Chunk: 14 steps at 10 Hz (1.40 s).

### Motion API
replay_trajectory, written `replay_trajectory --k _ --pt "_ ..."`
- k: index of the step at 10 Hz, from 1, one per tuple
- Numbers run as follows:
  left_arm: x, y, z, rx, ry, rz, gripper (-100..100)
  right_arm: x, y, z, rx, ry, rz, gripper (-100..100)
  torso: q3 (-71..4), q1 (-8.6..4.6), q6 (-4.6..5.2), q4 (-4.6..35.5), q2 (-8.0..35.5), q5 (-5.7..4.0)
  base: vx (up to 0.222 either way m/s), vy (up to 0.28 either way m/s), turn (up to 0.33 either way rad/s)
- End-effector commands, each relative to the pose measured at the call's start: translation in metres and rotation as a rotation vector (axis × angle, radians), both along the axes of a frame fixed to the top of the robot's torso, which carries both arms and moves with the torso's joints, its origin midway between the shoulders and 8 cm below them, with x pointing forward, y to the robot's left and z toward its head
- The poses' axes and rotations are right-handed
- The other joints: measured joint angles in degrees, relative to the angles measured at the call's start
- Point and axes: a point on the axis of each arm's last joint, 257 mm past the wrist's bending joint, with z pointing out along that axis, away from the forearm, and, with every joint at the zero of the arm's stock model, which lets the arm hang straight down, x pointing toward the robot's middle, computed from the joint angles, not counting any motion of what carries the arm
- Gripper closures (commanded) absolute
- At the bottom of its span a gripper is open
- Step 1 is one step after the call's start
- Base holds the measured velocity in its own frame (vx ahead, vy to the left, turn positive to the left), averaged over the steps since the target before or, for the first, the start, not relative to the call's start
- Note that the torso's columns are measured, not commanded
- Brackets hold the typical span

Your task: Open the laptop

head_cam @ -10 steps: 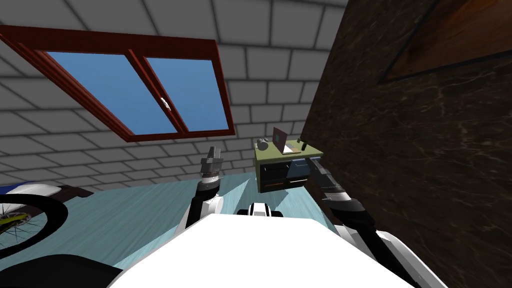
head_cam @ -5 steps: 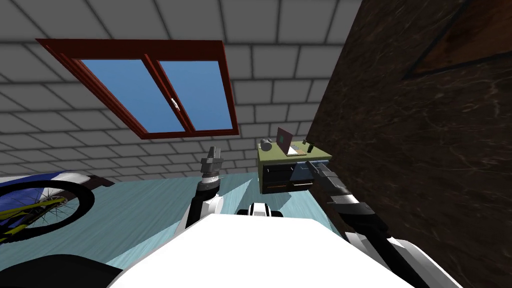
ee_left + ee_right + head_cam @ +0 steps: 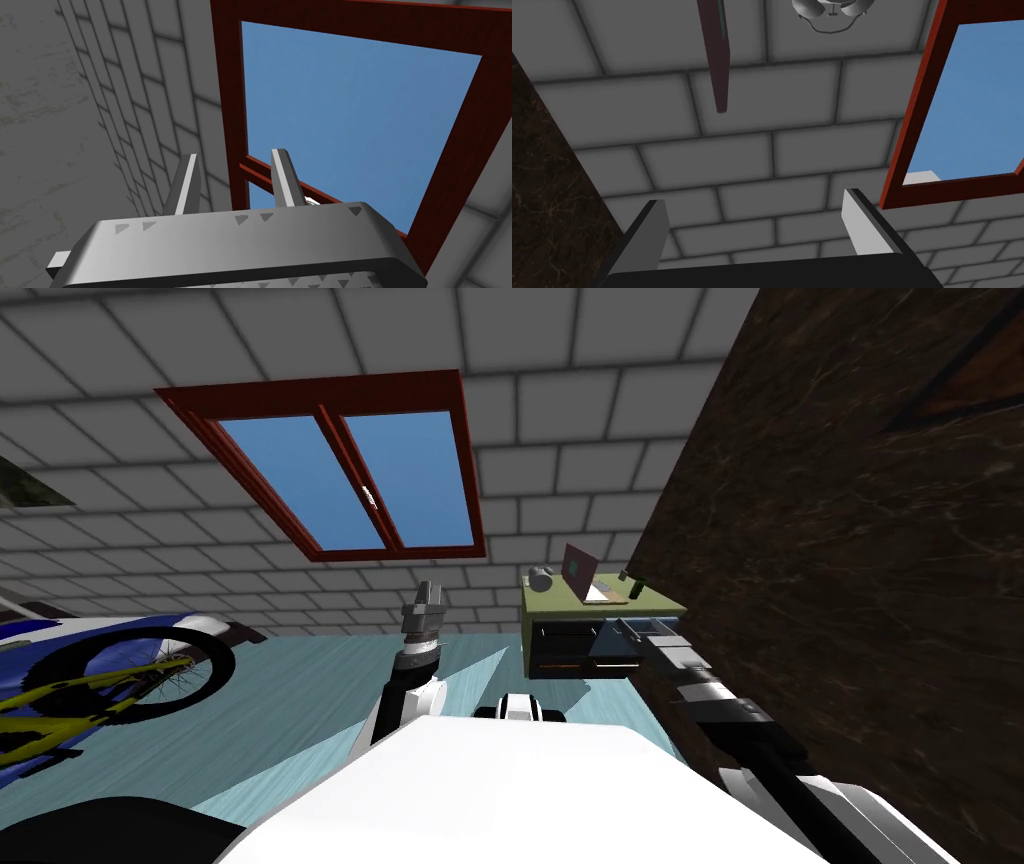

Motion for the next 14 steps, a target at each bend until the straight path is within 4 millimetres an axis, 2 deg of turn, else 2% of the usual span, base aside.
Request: replay_trajectory --k 1,2,3,4,5,6,7,8,9,10,11,12,13,14 --pt "0.000 0.000 0.000 0.000 0.000 0.000 0 -0.005 -0.021 -0.011 -0.170 0.059 -0.059 -100 0.0 -0.02 0.04 0.0 0.0 0.00 0.028 -0.001 0.169" --pt "0.000 0.000 0.000 0.000 0.000 0.000 0 -0.005 -0.021 -0.011 -0.181 0.059 -0.061 -100 0.0 -0.02 0.01 0.0 0.0 0.00 0.025 -0.003 0.101" --pt "0.000 0.000 0.000 0.000 0.000 0.000 0 -0.009 -0.036 -0.017 -0.287 0.098 -0.095 -100 0.0 -0.02 0.03 0.0 0.0 -0.01 0.026 0.002 0.158" --pt "0.000 0.000 0.000 0.000 0.000 0.000 0 -0.009 -0.036 -0.017 -0.297 0.098 -0.096 -100 0.0 -0.02 0.00 0.0 0.0 0.00 0.025 -0.003 0.083" --pt "0.000 0.000 0.000 0.000 0.000 0.000 0 -0.012 -0.051 -0.022 -0.401 0.136 -0.129 -100 0.0 -0.02 0.04 0.0 0.0 0.00 0.032 -0.002 0.197" --pt "0.000 0.000 0.000 0.000 0.000 0.000 0 -0.012 -0.051 -0.022 -0.413 0.136 -0.130 -100 0.0 -0.01 0.00 0.0 0.0 0.00 0.028 -0.003 0.089" --pt "0.000 0.000 0.000 0.000 0.000 0.000 0 -0.016 -0.066 -0.026 -0.520 0.174 -0.161 -100 0.0 -0.01 0.05 0.0 0.0 0.00 0.025 0.003 0.151" --pt "0.000 0.000 0.000 0.000 0.000 0.000 0 -0.016 -0.066 -0.026 -0.530 0.174 -0.162 -100 0.0 0.00 0.00 0.0 0.0 0.00 0.024 -0.002 0.087" --pt "0.000 0.000 0.000 0.000 0.000 0.000 0 -0.021 -0.083 -0.028 -0.636 0.211 -0.191 -100 0.0 -0.02 0.04 0.0 0.0 0.00 0.027 -0.002 0.173" --pt "0.000 0.000 0.000 0.000 0.000 0.000 0 -0.021 -0.083 -0.028 -0.648 0.211 -0.192 -100 0.0 -0.02 0.00 0.0 0.0 0.00 0.023 -0.006 0.093" --pt "0.000 0.000 0.000 0.000 0.000 0.000 0 -0.025 -0.099 -0.030 -0.750 0.248 -0.220 -100 0.0 -0.03 0.04 0.0 0.0 -0.01 0.030 -0.004 0.147" --pt "0.000 0.000 0.000 0.000 0.000 0.000 0 -0.025 -0.099 -0.030 -0.764 0.248 -0.221 -100 0.0 -0.02 0.01 0.0 0.0 0.00 0.024 -0.003 0.083" --pt "0.000 0.000 0.000 0.000 0.000 0.000 0 -0.029 -0.115 -0.030 -0.870 0.283 -0.247 -100 0.0 -0.01 0.03 0.0 0.0 0.00 0.029 -0.002 0.157" --pt "0.000 0.000 0.000 0.000 0.000 0.000 0 -0.029 -0.115 -0.030 -0.881 0.283 -0.247 -100 0.0 -0.02 0.00 0.0 0.0 -0.01 0.025 -0.005 0.107"
